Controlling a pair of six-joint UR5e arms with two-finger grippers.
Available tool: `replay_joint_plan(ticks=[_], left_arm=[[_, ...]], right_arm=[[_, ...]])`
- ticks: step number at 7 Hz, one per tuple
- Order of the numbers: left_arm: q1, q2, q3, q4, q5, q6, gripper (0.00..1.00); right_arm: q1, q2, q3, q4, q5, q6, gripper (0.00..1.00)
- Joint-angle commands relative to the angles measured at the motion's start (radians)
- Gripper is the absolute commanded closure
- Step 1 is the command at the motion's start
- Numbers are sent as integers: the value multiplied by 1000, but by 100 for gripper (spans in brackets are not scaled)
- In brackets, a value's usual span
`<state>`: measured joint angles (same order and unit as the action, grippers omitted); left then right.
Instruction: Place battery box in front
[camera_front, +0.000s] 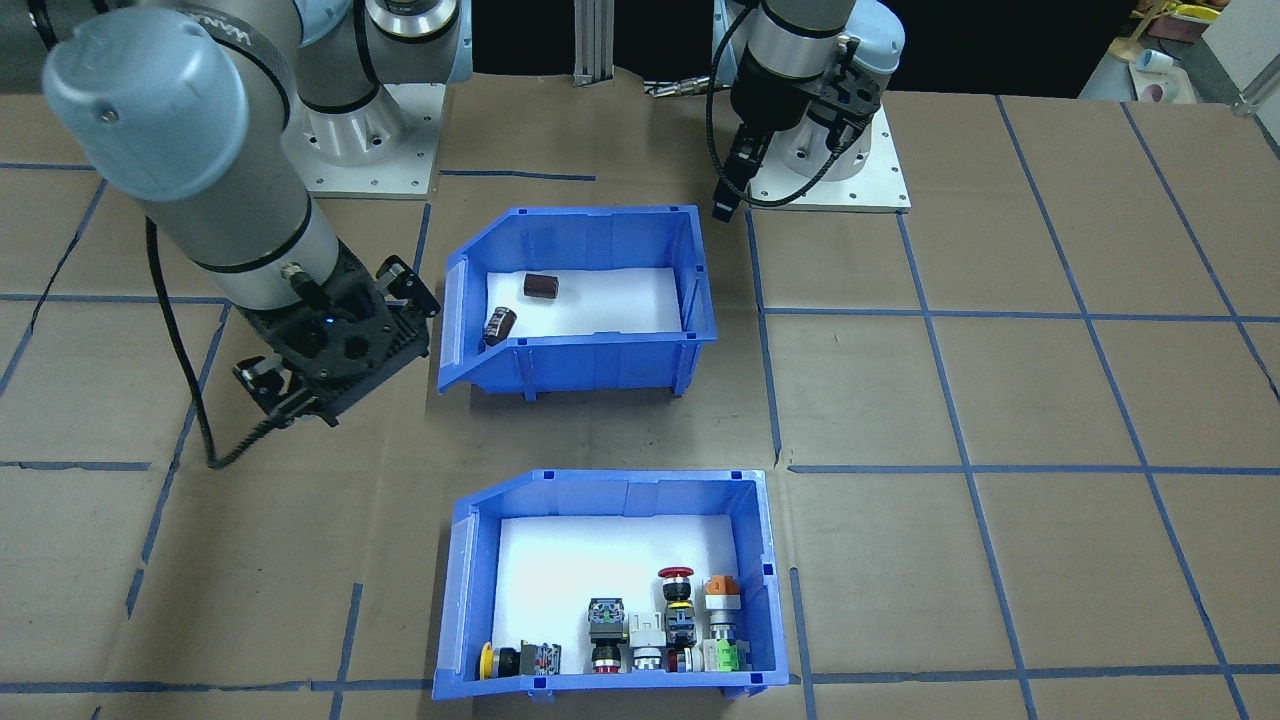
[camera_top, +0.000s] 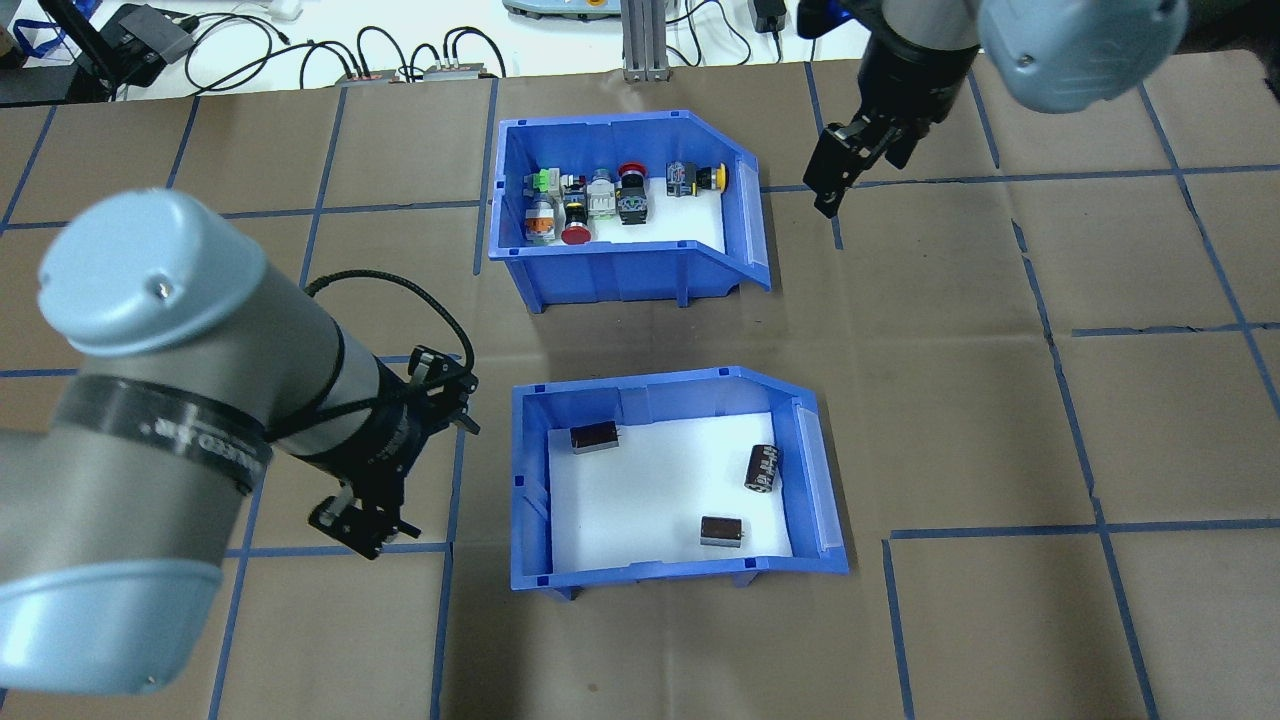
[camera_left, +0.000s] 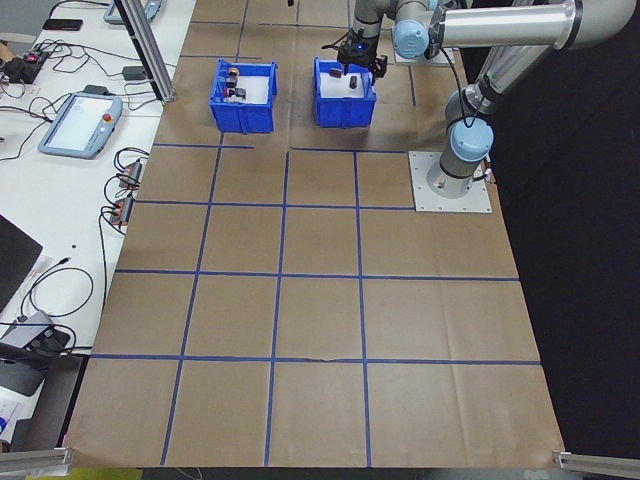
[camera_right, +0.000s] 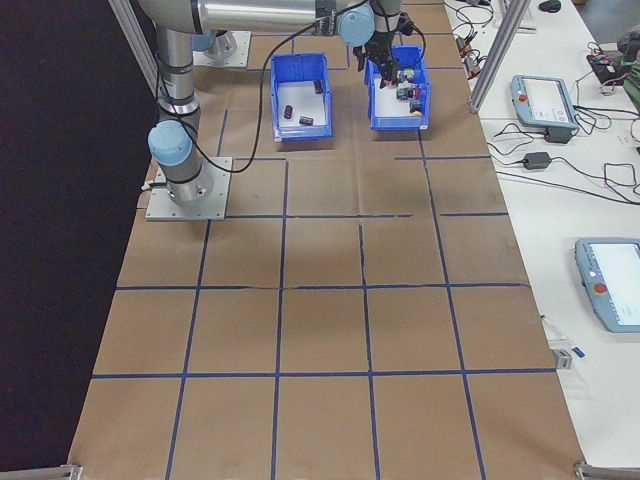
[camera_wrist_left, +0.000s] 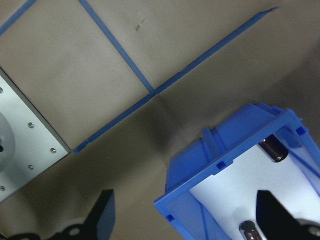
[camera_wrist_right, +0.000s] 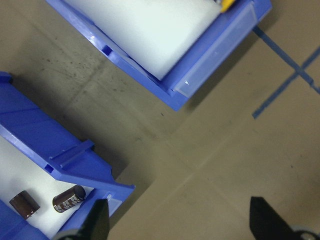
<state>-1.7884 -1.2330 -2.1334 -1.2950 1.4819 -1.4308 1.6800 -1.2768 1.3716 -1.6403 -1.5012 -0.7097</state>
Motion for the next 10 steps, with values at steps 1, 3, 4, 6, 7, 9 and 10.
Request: replay_joint_plan(ticks=[1, 3, 4, 6, 7, 9, 10], left_arm=[[-161, 1, -109, 156, 18, -314, 1], [-227, -8, -150, 164, 34, -518, 1], [-244, -20, -163, 222, 31, -551, 1], [-256, -110, -166, 372, 34, -554, 1], [-290, -131, -168, 394, 37, -557, 1], [-330, -173, -166, 404, 37, -626, 2], [-333, -200, -163, 405, 29, -646, 2]], right_arm=[[119, 109, -102, -1, -1, -176, 0], [208, 190, -170, -3, -5, -327, 0], [228, 223, -196, -1, -1, -374, 0], [271, 267, -236, -3, -8, -425, 0], [291, 296, -255, -10, -1, -421, 0], [335, 367, -261, -117, -13, -413, 0], [336, 407, -264, -128, -16, -416, 0]])
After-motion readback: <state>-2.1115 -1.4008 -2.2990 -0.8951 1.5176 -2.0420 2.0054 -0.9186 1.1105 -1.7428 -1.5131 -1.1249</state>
